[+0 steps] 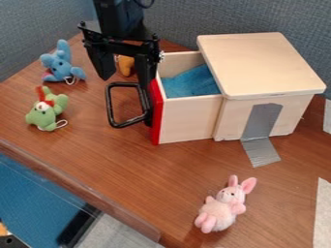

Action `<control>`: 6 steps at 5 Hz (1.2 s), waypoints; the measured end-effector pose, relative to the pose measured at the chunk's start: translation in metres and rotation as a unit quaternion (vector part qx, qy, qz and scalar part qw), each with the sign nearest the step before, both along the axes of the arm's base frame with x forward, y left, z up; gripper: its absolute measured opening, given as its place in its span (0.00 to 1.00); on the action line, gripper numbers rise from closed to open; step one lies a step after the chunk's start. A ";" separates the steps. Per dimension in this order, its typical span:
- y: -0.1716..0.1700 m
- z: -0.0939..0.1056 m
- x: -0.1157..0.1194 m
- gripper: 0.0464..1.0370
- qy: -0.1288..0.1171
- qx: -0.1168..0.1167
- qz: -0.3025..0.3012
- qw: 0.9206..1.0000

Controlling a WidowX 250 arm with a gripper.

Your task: Move the green monkey toy to the middle bottom of the table

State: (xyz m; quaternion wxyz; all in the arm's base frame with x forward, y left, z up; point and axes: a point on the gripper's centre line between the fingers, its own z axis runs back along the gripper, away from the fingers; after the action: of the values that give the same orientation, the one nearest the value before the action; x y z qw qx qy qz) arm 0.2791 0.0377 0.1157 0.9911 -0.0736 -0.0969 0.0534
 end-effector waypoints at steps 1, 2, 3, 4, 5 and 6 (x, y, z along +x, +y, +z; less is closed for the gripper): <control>-0.001 -0.008 -0.002 0.96 0.014 -0.004 -0.002 1.000; 0.034 -0.023 -0.011 0.96 0.017 -0.007 0.027 0.999; 0.063 -0.040 -0.014 0.96 0.024 0.011 0.042 0.999; 0.096 -0.053 -0.020 0.96 0.027 0.047 0.063 0.997; 0.113 -0.064 -0.020 0.96 0.034 0.093 0.071 0.993; 0.132 -0.077 -0.024 0.96 0.054 0.131 0.083 0.986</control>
State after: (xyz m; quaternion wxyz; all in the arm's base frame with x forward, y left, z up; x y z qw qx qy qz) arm 0.2555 0.1693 0.0389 0.9881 0.0679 -0.0554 0.1266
